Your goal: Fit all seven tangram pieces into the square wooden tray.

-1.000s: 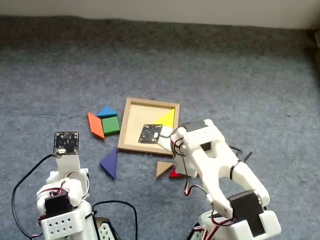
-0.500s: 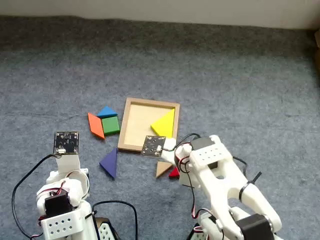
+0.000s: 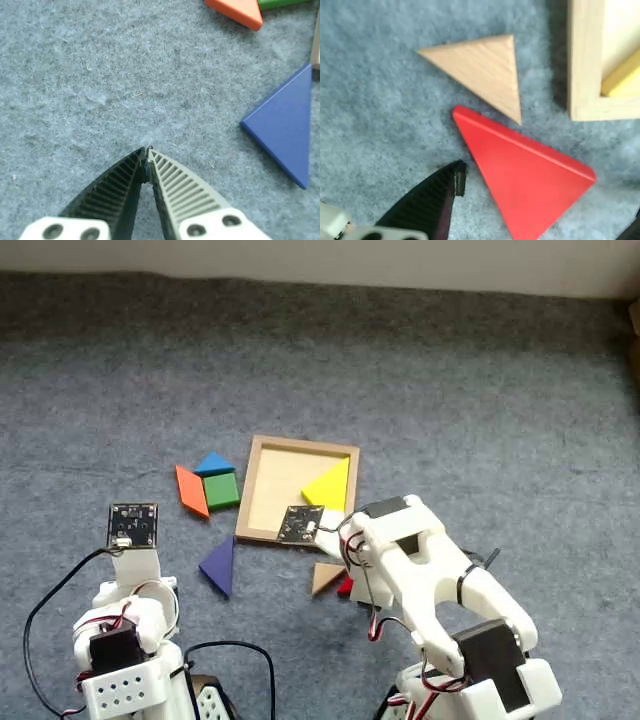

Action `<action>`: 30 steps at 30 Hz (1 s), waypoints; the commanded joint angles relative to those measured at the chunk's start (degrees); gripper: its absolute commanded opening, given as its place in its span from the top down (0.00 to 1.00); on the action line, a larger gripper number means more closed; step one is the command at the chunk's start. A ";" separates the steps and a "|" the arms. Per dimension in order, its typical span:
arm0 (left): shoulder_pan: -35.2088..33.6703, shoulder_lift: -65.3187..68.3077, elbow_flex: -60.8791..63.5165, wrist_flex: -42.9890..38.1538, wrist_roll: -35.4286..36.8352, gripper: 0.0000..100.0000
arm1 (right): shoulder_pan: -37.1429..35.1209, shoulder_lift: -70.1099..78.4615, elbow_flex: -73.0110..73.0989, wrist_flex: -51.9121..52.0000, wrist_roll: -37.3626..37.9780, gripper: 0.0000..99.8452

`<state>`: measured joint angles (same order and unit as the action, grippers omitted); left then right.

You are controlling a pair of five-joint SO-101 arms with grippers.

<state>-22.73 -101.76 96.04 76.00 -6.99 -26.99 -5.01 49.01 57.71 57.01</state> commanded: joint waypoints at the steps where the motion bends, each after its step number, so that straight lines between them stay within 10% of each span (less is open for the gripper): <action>1: -0.40 -2.59 1.10 0.26 0.35 0.99 | 1.19 1.71 -2.86 -2.68 -1.05 0.55; 30: -0.40 -2.59 1.10 0.26 0.35 0.99 | 6.11 -19.38 -2.51 6.64 -1.49 0.76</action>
<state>-22.73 -101.76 96.04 76.00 -6.99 -21.71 -17.93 47.08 63.69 56.40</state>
